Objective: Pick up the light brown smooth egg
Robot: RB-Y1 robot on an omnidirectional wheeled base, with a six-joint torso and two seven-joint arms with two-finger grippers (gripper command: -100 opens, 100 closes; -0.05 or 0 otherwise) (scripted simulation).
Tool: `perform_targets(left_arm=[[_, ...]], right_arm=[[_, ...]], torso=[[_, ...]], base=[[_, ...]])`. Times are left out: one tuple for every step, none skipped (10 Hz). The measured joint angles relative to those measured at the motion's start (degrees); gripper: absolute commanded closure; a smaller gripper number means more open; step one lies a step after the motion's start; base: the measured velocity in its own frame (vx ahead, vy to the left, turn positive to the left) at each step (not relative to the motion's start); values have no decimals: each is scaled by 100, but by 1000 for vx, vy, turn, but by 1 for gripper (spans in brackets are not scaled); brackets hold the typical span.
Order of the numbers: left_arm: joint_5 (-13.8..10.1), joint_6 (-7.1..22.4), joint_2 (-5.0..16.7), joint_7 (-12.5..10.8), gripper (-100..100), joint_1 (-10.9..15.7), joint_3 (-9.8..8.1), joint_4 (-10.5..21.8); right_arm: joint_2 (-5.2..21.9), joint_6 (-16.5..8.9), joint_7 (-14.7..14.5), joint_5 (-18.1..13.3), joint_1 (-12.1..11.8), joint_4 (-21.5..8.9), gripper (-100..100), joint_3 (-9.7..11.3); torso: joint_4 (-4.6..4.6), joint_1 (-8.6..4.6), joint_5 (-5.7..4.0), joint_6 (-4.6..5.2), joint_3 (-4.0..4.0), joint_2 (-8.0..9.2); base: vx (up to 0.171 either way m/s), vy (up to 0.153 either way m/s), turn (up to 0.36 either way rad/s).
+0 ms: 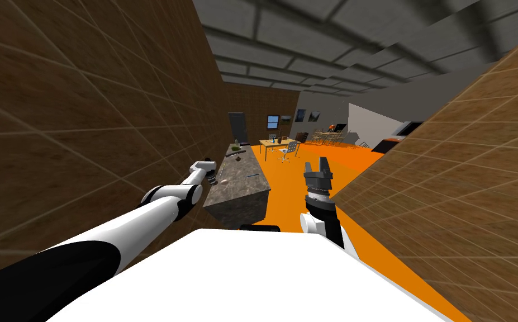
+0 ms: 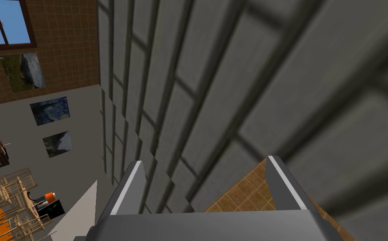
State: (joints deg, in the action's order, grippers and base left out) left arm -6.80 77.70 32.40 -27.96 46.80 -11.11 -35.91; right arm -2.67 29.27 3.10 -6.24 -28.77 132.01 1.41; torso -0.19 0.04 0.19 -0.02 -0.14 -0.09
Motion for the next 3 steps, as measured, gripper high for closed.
perform_targets(left_arm=[[-8, 68, 22, 5, 100, 43, 1, 2], [-19, 210, 36, -4, 100, 34, -3, -138], [-20, 245, 38, -7, 0, 35, -4, -161]], right_arm=[[0, 0, 0, 0, 0, 0, 0, 0], [0, 0, 0, 0, 0, 0, 0, 0], [0, 0, 0, 0, 0, 0, 0, 0]], torso=[[2, 3, -1, 3, 1, -1], [3, 1, -1, 2, 3, 3], [0, 1, 0, 0, 1, 2]], base=[[-11, 12, -35], [0, 0, 0], [0, 0, 0]])
